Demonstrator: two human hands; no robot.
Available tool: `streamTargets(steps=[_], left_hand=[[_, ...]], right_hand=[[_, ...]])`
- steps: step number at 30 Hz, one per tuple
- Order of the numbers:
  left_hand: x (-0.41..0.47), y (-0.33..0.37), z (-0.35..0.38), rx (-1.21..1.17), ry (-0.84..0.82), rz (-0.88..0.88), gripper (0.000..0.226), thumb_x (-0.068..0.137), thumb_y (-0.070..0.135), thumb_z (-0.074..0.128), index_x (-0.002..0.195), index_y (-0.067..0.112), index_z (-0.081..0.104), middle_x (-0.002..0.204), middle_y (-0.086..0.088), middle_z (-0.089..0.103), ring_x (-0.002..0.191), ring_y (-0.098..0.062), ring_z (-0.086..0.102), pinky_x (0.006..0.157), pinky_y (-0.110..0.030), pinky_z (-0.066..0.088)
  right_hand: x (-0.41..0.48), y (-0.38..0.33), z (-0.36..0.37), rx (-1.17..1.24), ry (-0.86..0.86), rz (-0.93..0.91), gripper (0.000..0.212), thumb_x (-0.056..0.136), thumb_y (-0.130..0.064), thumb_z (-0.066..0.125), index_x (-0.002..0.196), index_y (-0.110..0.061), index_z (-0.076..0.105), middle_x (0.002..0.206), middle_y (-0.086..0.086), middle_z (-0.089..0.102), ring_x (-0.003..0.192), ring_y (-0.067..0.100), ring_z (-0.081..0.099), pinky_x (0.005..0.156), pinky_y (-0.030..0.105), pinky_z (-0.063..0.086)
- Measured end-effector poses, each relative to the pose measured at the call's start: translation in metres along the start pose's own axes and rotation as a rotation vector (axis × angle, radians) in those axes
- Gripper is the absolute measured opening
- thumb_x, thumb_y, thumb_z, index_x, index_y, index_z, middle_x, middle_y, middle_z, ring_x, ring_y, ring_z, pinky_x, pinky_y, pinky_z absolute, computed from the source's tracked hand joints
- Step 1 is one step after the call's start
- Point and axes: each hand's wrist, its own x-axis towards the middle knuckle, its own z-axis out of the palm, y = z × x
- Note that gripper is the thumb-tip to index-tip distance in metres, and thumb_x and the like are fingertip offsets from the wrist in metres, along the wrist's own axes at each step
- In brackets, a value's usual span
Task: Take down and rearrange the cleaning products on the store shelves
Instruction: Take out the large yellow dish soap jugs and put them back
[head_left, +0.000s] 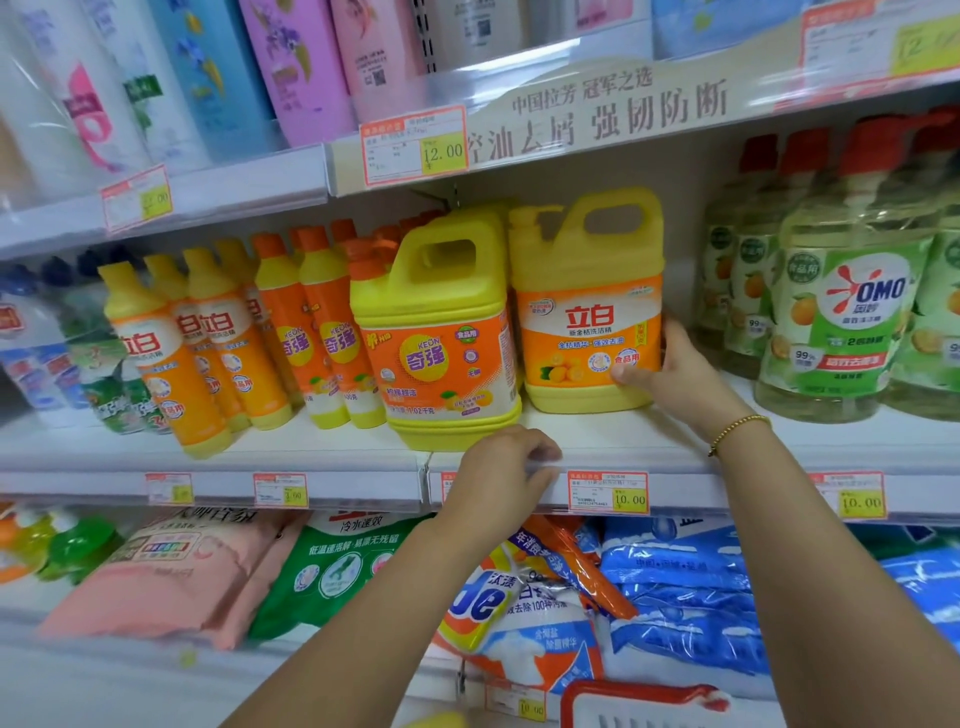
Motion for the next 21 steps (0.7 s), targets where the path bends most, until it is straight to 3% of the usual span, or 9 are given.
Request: streamTargets(steps=[3, 9, 12, 14, 16, 18, 19, 21], left_hand=[[0.0, -0.001, -0.001, -0.001, -0.011, 0.001, 0.024, 0.089, 0.015, 0.063, 0.113, 0.016, 0.067, 0.114, 0.001, 0.066, 0.106, -0.012, 0.058, 0.087, -0.018, 0.039], [-0.002, -0.003, -0.002, -0.026, -0.053, -0.004, 0.03, 0.089, 0.011, 0.062, 0.119, 0.015, 0.065, 0.12, -0.002, 0.064, 0.111, -0.017, 0.057, 0.096, -0.025, 0.043], [-0.013, -0.001, -0.008, -0.067, -0.057, -0.008, 0.044, 0.089, 0.01, 0.062, 0.133, 0.015, 0.055, 0.137, -0.003, 0.055, 0.125, -0.017, 0.049, 0.102, -0.015, 0.03], [-0.033, -0.002, -0.017, -0.156, 0.051, 0.003, 0.044, 0.09, 0.013, 0.063, 0.133, 0.015, 0.055, 0.137, 0.0, 0.054, 0.124, -0.009, 0.047, 0.099, -0.005, 0.025], [-0.068, -0.012, -0.028, -0.245, 0.18, -0.021, 0.026, 0.091, 0.019, 0.063, 0.117, 0.018, 0.065, 0.118, 0.008, 0.062, 0.107, 0.001, 0.052, 0.092, -0.003, 0.033], [-0.112, -0.037, -0.03, -0.279, 0.181, -0.113, 0.005, 0.089, 0.028, 0.062, 0.091, 0.026, 0.067, 0.092, 0.015, 0.065, 0.09, -0.002, 0.06, 0.083, -0.015, 0.047], [-0.135, -0.053, -0.027, -0.269, 0.133, -0.182, 0.005, 0.088, 0.031, 0.063, 0.084, 0.027, 0.065, 0.085, 0.014, 0.066, 0.085, -0.004, 0.062, 0.08, -0.021, 0.049], [-0.182, -0.092, -0.016, -0.214, -0.042, -0.387, 0.013, 0.084, 0.035, 0.07, 0.092, 0.025, 0.065, 0.096, 0.01, 0.065, 0.094, -0.006, 0.061, 0.084, -0.024, 0.046]], right_hand=[[0.0, 0.001, 0.001, -0.031, 0.011, 0.018, 0.076, 0.081, -0.014, 0.071, 0.142, -0.021, 0.027, 0.132, 0.002, 0.05, 0.118, 0.02, 0.05, 0.1, 0.041, 0.044], [-0.001, 0.0, 0.003, -0.055, 0.036, 0.025, 0.07, 0.083, -0.016, 0.069, 0.141, -0.02, 0.029, 0.133, 0.002, 0.051, 0.108, 0.014, 0.049, 0.093, 0.034, 0.043], [-0.007, -0.002, 0.007, -0.209, 0.061, 0.008, 0.065, 0.085, -0.021, 0.068, 0.139, -0.016, 0.032, 0.134, 0.007, 0.05, 0.112, 0.019, 0.051, 0.092, 0.032, 0.04], [-0.017, -0.004, 0.01, -0.419, 0.172, -0.029, 0.061, 0.085, -0.024, 0.068, 0.135, -0.01, 0.035, 0.133, 0.016, 0.048, 0.116, 0.031, 0.05, 0.091, 0.034, 0.039], [-0.033, -0.01, 0.016, -0.587, 0.361, -0.119, 0.052, 0.084, -0.025, 0.067, 0.124, -0.004, 0.042, 0.123, 0.022, 0.05, 0.109, 0.037, 0.052, 0.09, 0.04, 0.041], [-0.056, -0.019, 0.03, -0.634, 0.45, -0.328, 0.034, 0.085, -0.025, 0.064, 0.106, -0.004, 0.049, 0.099, 0.017, 0.056, 0.088, 0.031, 0.053, 0.077, 0.04, 0.04], [-0.069, -0.024, 0.041, -0.633, 0.398, -0.411, 0.026, 0.086, -0.026, 0.063, 0.098, -0.006, 0.051, 0.086, 0.011, 0.055, 0.078, 0.026, 0.051, 0.071, 0.038, 0.039], [-0.097, -0.027, 0.074, -0.625, 0.117, -0.437, 0.021, 0.085, -0.028, 0.065, 0.084, -0.011, 0.054, 0.067, 0.003, 0.054, 0.065, 0.021, 0.048, 0.062, 0.033, 0.037]])
